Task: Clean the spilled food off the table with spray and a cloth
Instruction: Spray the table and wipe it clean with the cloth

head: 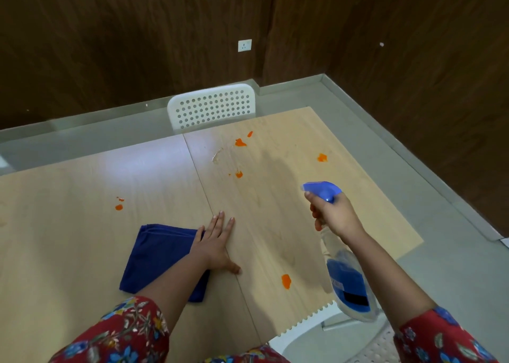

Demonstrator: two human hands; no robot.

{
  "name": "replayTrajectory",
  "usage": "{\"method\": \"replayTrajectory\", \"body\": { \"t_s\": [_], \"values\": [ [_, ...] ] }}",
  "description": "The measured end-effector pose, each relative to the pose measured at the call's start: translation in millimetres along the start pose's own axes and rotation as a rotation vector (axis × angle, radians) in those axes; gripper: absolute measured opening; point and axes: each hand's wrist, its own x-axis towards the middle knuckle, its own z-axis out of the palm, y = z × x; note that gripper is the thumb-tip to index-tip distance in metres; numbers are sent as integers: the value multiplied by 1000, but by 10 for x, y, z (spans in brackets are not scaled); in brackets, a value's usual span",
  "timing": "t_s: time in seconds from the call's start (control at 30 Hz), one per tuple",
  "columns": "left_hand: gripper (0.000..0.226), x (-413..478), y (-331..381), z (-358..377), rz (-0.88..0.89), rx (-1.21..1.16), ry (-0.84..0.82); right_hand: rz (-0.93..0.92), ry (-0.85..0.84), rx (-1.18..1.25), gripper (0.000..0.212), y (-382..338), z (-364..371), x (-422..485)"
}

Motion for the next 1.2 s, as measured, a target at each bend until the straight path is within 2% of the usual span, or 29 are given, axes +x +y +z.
{"method": "replayTrajectory", "body": {
  "t_s": [0.1, 0.17, 0.27, 0.37, 0.43, 0.53, 0.67, 0.8, 0.97, 1.03, 1.2],
  "values": [
    [134, -13, 19, -5, -2, 4, 23, 10, -111, -50, 22, 61, 37, -191],
    [131, -47, 42, 18, -14, 21, 60, 16, -158, -90, 25, 152, 54, -333],
    [124, -179, 96, 122, -5, 69, 108, 61, -191, -168, 36, 317, 87, -567],
    [122, -346, 146, 284, 14, 97, 121, 103, -202, -194, 32, 469, 97, -781],
    [120, -412, 171, 338, 13, 119, 134, 117, -159, -208, 35, 562, 78, -857],
    [118, -427, 194, 347, 9, 132, 130, 149, 11, -219, 38, 676, -25, -901],
    [113, -415, 196, 328, 22, 158, 117, 108, 251, -186, 26, 699, -244, -924],
    [109, -410, 189, 326, 17, 176, 104, 105, 393, -223, 15, 720, -399, -846],
    [110, -386, 201, 322, 12, 173, 99, 212, 591, -317, 36, 858, -596, -746],
    [110, -390, 197, 329, 20, 164, 102, 261, 598, -345, 36, 912, -633, -758],
    [104, -469, 153, 387, 52, 156, 163, 299, 446, -428, 30, 970, -457, -961]
  ]
}}
